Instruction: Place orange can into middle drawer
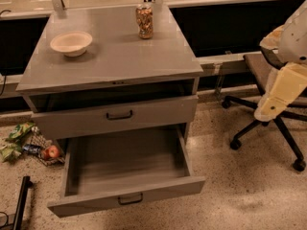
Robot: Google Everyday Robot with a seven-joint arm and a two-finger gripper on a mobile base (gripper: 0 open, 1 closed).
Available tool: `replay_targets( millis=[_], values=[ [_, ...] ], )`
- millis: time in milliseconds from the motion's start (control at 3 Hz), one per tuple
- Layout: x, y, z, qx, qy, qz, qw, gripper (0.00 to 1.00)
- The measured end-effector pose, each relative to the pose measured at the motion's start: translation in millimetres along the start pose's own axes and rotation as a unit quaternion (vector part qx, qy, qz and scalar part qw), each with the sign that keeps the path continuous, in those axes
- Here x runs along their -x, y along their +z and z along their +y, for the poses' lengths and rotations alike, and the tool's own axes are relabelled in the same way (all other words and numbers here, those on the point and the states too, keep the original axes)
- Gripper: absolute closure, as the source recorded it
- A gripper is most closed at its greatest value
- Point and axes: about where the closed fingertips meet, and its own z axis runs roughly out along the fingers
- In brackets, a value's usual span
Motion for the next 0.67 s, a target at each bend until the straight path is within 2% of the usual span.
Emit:
replay_targets(
  millis=[333, 667],
  values=[
    [0.7, 24.0, -37.1, -0.017, 0.024, -0.071, 0.9970, 0.00],
    [37.0, 55.4, -98.2, -0.042, 0.038, -0.201, 0.9780, 0.00]
  ],
)
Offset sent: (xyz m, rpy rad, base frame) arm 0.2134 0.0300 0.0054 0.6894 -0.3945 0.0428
